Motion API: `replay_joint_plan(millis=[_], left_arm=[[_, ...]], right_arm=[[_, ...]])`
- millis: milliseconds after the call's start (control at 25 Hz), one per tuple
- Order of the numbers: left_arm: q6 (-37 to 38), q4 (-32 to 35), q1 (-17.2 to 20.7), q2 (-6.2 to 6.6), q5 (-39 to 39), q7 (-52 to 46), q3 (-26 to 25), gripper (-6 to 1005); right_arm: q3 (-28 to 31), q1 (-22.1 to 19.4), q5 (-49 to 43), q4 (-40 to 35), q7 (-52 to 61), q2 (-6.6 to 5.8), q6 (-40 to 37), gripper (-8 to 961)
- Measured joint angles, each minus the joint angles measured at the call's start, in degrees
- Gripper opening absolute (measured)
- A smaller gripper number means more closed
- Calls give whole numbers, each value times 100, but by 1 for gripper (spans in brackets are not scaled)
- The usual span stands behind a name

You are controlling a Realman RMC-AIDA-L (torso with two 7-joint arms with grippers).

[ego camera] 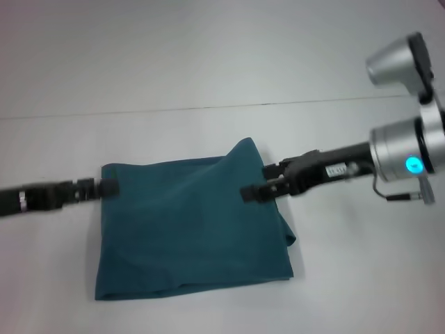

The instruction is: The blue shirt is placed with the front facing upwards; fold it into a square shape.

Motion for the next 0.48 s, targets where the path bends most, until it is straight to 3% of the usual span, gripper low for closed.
replay_joint_plan(millis=[160, 480], left_arm=[[132, 16, 312, -157, -23, 1236, 10, 949], [260, -11, 805, -573, -55, 2981, 34, 949]], right_arm=[[16, -593, 795, 30, -1689, 106, -37, 911], [2, -1169, 1337, 906, -2627, 118, -341, 911]])
